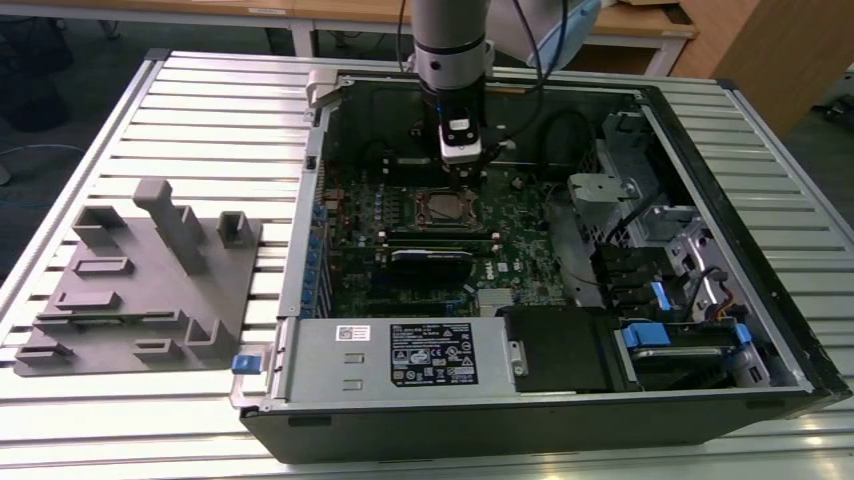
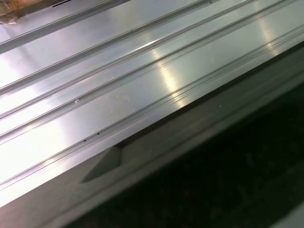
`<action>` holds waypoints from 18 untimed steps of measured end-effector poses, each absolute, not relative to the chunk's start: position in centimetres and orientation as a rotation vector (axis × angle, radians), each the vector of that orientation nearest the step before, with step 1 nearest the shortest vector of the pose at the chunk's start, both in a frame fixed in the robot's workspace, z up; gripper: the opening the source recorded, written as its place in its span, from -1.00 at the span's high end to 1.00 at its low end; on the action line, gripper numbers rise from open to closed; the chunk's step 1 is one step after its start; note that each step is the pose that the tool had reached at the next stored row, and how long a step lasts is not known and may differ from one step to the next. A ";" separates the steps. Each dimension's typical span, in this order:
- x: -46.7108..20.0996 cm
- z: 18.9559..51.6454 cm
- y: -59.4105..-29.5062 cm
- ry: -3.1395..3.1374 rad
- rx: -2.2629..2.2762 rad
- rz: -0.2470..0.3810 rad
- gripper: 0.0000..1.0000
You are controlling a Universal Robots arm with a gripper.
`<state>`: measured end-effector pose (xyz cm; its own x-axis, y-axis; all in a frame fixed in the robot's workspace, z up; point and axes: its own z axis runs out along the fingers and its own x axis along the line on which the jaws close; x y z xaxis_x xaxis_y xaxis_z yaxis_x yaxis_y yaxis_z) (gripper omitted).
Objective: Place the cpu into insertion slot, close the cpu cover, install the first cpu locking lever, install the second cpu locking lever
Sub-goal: 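Install the first cpu locking lever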
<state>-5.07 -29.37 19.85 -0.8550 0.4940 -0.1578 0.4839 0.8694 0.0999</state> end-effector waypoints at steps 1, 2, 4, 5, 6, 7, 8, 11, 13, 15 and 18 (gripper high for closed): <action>-5.1 19.9 -29.4 2.860 0.754 0.086 0.79; -5.1 19.9 -29.4 2.858 0.754 0.088 0.79; -5.2 19.8 -29.4 2.853 0.753 0.094 0.79; -5.2 19.8 -29.4 2.850 0.752 0.098 0.79; -5.2 19.8 -29.4 2.848 0.752 0.105 0.79; -5.2 19.8 -29.4 2.847 0.753 0.114 0.79; -5.3 19.8 -29.4 2.846 0.753 0.125 0.79; -5.3 19.8 -29.4 2.844 0.755 0.142 0.79; -5.3 19.8 -29.4 2.843 0.755 0.143 0.79; -5.4 19.8 -29.4 2.842 0.754 0.144 0.79; -5.6 19.8 -29.4 2.840 0.754 0.144 0.79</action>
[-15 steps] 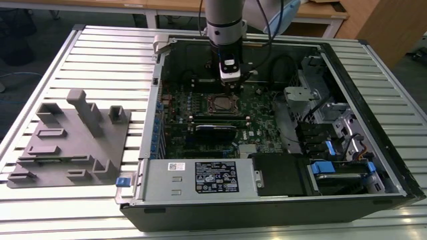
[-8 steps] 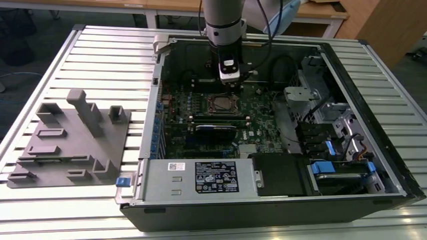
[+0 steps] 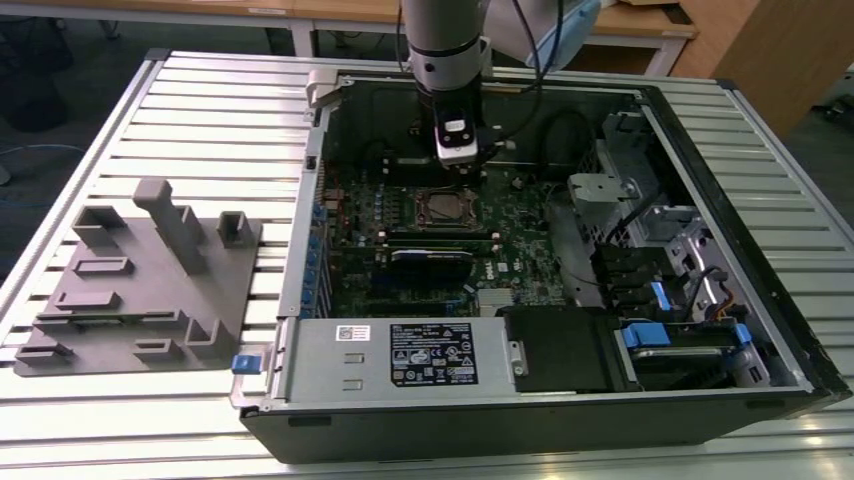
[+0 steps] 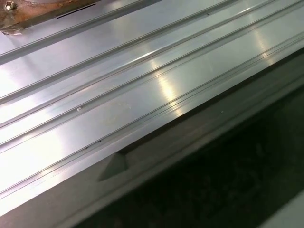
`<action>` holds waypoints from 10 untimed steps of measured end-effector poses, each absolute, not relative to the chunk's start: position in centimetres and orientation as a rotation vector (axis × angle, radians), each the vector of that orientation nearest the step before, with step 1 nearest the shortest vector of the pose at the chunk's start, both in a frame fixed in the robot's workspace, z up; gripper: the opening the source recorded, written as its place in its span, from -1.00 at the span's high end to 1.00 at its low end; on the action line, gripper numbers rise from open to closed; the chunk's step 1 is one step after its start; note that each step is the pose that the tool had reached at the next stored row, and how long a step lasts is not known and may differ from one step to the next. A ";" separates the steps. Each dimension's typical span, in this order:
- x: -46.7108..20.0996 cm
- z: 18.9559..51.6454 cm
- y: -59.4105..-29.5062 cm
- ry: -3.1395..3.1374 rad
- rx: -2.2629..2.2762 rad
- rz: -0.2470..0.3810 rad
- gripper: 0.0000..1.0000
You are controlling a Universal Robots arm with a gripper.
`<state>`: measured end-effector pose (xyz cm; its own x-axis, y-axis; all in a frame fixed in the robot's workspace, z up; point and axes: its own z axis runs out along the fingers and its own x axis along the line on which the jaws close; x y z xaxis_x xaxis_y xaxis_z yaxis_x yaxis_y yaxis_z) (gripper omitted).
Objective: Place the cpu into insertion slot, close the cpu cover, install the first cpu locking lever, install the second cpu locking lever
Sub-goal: 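Install the first cpu locking lever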
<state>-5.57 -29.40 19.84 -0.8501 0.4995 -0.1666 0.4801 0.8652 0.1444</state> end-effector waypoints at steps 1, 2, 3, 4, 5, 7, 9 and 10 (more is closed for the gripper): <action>-5.6 19.8 -29.4 2.839 0.753 0.144 0.79; -5.7 19.8 -29.4 2.838 0.753 0.145 0.79; -5.7 19.8 -29.4 2.836 0.753 0.146 0.79; -5.7 19.7 -29.4 2.834 0.752 0.147 0.79; -5.8 19.7 -29.5 2.832 0.751 0.147 0.79; -5.9 19.6 -29.6 2.828 0.750 0.148 0.79; -6.1 19.5 -29.7 2.825 0.749 0.149 0.79; -6.1 19.5 -29.8 2.824 0.749 0.150 0.79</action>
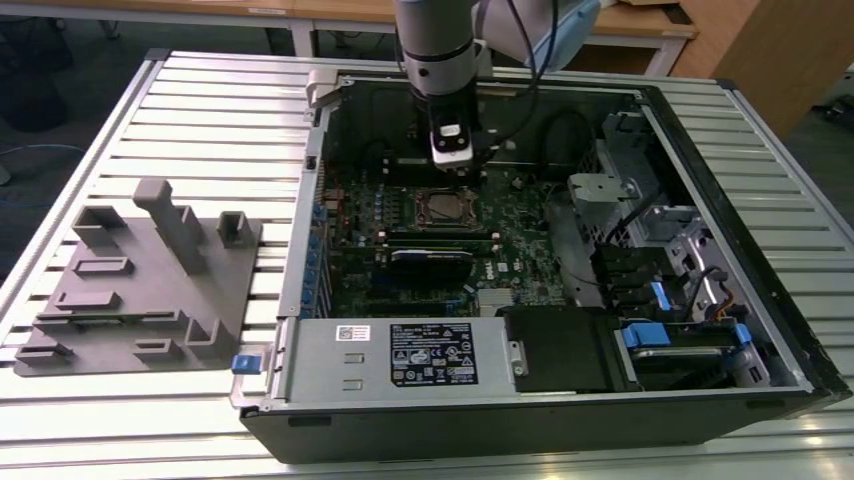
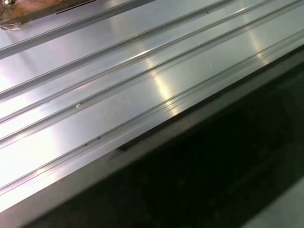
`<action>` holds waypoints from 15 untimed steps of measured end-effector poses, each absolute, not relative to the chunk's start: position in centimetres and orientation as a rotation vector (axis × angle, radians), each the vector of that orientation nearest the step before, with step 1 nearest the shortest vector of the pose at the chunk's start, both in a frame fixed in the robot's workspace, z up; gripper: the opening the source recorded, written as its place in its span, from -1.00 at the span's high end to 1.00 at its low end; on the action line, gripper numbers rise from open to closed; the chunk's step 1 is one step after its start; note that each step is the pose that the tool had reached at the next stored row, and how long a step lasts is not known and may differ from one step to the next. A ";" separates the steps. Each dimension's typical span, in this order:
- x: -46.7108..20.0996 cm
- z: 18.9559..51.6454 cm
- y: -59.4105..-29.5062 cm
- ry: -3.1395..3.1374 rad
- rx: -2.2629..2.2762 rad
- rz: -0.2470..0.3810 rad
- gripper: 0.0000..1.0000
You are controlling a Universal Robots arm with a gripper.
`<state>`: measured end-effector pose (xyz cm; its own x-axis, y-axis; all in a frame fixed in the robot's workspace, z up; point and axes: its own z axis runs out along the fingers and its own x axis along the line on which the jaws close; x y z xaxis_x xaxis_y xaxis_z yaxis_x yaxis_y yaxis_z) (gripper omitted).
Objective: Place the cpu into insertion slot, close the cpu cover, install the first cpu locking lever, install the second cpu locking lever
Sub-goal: 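Install the first cpu locking lever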
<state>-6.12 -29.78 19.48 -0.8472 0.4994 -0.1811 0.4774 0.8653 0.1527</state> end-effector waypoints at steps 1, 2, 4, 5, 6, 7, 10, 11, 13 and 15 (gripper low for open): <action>-6.2 19.4 -29.9 2.823 0.748 0.151 0.79; -6.2 19.4 -29.9 2.821 0.748 0.151 0.79; -6.3 19.3 -30.1 2.818 0.747 0.152 0.79; -6.3 19.2 -30.2 2.816 0.746 0.152 0.79; -6.3 19.2 -30.3 2.815 0.746 0.153 0.79; -6.3 19.2 -30.3 2.813 0.746 0.154 0.79; -6.3 19.1 -30.4 2.810 0.745 0.155 0.79; -6.3 19.1 -30.4 2.810 0.745 0.155 0.79; -6.3 19.2 -30.4 2.810 0.745 0.155 0.79; -6.3 19.3 -30.4 2.810 0.745 0.155 0.79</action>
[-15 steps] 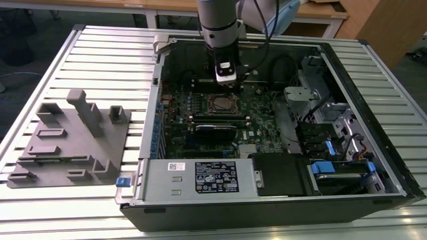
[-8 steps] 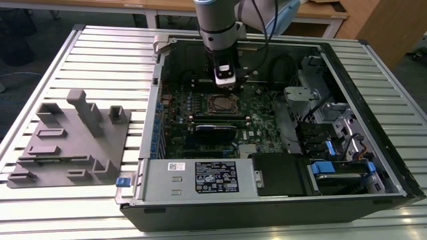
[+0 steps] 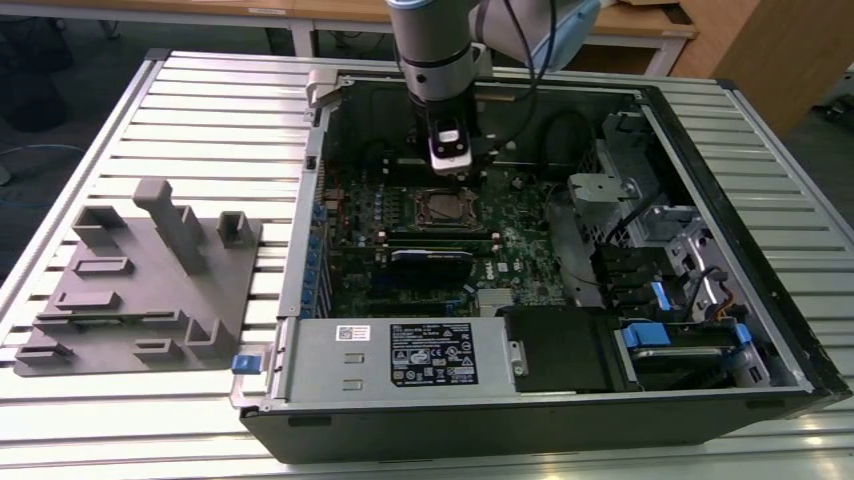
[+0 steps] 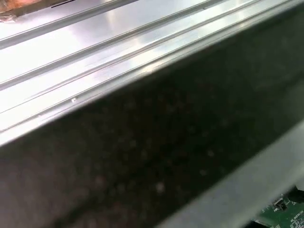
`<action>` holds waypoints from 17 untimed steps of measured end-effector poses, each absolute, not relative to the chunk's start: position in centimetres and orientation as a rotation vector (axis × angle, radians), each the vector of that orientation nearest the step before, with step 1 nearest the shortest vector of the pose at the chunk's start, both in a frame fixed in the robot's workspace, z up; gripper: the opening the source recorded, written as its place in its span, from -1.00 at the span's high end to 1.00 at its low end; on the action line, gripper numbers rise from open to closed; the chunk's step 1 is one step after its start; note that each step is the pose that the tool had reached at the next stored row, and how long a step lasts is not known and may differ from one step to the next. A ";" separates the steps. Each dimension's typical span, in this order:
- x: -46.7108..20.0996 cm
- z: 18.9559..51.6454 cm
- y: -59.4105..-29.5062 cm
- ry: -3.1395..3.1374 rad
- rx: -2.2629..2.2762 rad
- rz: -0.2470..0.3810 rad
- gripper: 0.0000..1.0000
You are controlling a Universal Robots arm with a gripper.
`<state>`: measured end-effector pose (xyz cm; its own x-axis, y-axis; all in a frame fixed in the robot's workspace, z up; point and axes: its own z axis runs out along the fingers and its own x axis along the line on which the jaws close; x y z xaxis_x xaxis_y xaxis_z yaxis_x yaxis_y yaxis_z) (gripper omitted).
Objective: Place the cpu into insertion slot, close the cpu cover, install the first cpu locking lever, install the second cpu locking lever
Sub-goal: 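Install the first cpu locking lever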
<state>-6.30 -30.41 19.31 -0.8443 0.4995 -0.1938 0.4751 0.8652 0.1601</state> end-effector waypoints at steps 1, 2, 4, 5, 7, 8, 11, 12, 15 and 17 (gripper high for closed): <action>-6.3 19.4 -30.4 2.810 0.745 0.155 0.79; -6.3 19.6 -30.4 2.810 0.745 0.155 0.79; -6.3 19.8 -30.4 2.810 0.745 0.155 0.79; -6.3 20.0 -30.4 2.810 0.745 0.155 0.79; -6.3 20.2 -30.4 2.810 0.745 0.155 0.79; -6.3 20.2 -30.4 2.810 0.745 0.157 0.79; -6.3 20.2 -30.4 2.810 0.746 0.167 0.79; -6.3 20.2 -30.4 2.810 0.747 0.169 0.79; -6.3 20.2 -30.4 2.809 0.747 0.175 0.79; -6.3 20.2 -30.4 2.808 0.747 0.177 0.79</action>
<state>-6.34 -30.35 20.16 -0.8435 0.5023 -0.1902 0.4744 0.8628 0.1744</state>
